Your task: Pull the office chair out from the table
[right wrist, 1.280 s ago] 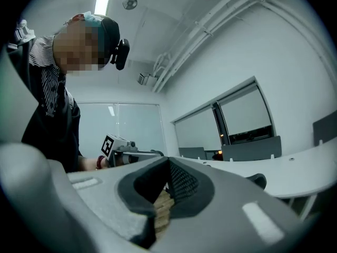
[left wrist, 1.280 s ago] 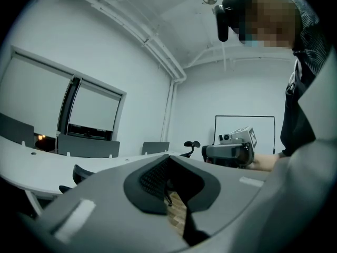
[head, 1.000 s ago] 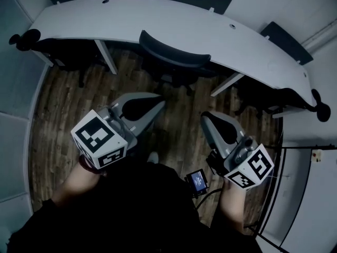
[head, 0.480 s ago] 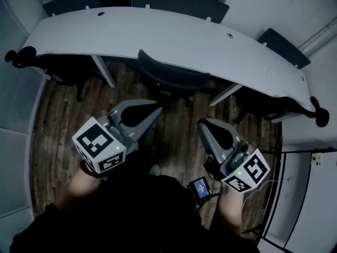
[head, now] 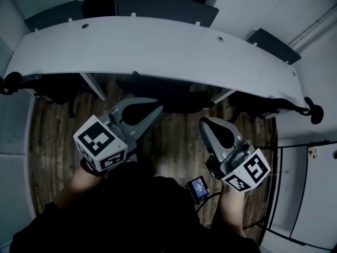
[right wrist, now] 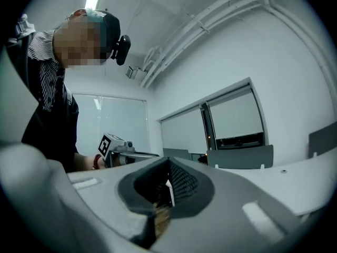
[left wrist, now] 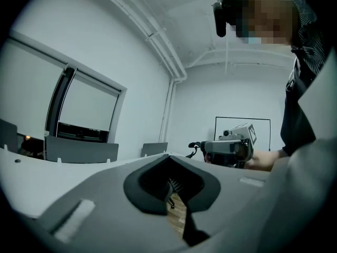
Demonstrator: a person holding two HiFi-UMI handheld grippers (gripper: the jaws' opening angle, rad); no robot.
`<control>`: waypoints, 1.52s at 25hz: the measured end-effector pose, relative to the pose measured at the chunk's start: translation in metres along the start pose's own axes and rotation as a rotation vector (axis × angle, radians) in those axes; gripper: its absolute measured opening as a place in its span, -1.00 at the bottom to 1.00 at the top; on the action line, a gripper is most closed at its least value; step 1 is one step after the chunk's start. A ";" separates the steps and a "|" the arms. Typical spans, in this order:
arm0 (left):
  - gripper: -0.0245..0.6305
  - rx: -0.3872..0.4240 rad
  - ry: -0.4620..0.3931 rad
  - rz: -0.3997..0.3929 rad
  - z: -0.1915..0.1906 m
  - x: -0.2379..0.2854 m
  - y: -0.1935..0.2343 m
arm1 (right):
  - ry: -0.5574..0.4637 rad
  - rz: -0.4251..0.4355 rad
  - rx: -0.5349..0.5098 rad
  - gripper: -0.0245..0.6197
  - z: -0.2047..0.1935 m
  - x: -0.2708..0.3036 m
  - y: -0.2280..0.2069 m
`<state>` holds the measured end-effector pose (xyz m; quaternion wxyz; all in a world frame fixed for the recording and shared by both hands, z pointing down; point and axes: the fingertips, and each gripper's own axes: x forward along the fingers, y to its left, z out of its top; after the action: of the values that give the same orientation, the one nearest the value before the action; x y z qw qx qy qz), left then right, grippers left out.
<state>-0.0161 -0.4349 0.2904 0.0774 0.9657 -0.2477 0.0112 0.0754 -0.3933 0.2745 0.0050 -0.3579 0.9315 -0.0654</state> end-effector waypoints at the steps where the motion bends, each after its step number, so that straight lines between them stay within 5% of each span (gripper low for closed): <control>1: -0.92 0.000 0.000 -0.007 0.001 0.000 0.008 | 0.001 -0.010 0.001 -0.92 0.000 0.006 -0.002; 8: -0.92 0.026 0.017 -0.084 0.004 0.001 0.043 | 0.014 -0.069 -0.023 -0.92 0.000 0.046 -0.010; 14: -0.92 0.068 0.002 -0.233 0.006 -0.003 0.048 | 0.054 -0.120 -0.114 -0.92 -0.002 0.061 -0.010; 21: -0.92 0.095 -0.017 -0.277 0.011 0.009 0.052 | 0.068 -0.156 -0.112 -0.92 -0.007 0.059 -0.026; 38: -0.92 0.111 0.062 -0.183 0.013 0.043 0.055 | 0.093 -0.110 -0.134 -0.92 0.002 0.038 -0.066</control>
<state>-0.0054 -0.5051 0.2884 0.0319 0.9862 -0.1552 0.0476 0.0910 -0.4678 0.2818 -0.0659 -0.4046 0.9119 -0.0198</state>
